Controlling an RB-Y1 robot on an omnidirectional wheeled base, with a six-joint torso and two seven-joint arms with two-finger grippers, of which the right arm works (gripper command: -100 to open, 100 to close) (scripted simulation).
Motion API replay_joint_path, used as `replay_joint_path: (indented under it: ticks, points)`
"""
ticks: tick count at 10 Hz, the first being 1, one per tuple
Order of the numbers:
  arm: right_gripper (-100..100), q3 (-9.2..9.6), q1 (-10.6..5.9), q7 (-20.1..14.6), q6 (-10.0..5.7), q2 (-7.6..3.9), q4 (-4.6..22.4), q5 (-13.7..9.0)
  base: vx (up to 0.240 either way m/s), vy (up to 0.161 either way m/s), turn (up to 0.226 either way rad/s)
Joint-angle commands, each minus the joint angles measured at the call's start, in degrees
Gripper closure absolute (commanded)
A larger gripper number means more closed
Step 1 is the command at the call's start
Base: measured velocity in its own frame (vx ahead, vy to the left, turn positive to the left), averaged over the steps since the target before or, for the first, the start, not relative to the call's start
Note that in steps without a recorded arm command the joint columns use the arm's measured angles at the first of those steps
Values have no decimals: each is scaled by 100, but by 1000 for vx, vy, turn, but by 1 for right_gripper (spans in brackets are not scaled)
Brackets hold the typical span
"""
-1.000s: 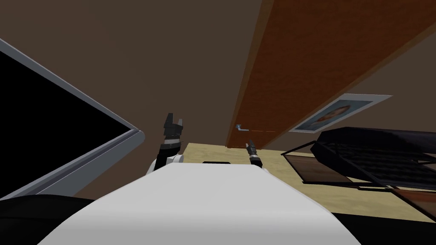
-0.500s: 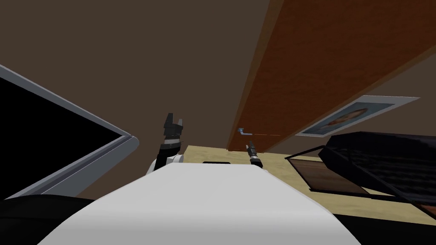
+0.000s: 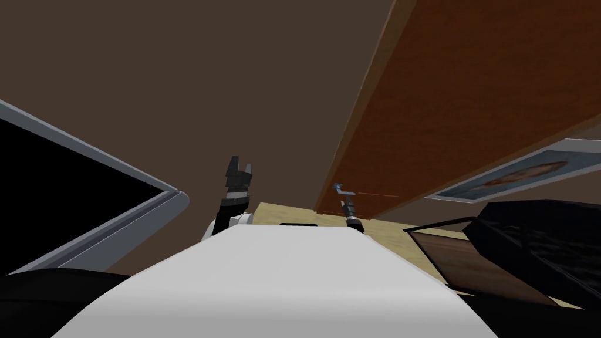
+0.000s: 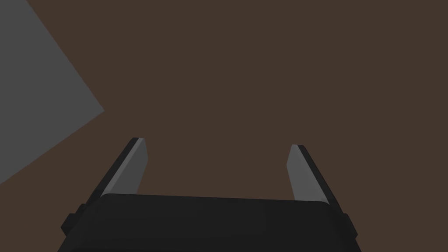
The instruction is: Pull the door open
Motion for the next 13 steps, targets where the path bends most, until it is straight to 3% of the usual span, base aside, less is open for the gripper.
replay_joint_path:
  ticks: [1, 3, 4, 5, 10, 13]
  points:
    - [-100, -84, -46, 39, 35, -24, 66, -74, 182, -57, 166]
    - [-100, -172, -96, 73, 38, -55, 178, -151, 206, -66, 136]
    - [-100, -141, -53, 53, 44, -45, 103, -125, 90, -19, 24]
    - [100, -141, -53, 53, 44, -45, 103, -125, -10, -1, -19]
    - [100, -141, -53, 53, 44, -45, 103, -125, -17, 2, -2]
    - [100, -89, 106, -125, -213, -177, 173, -39, -147, -39, 153]
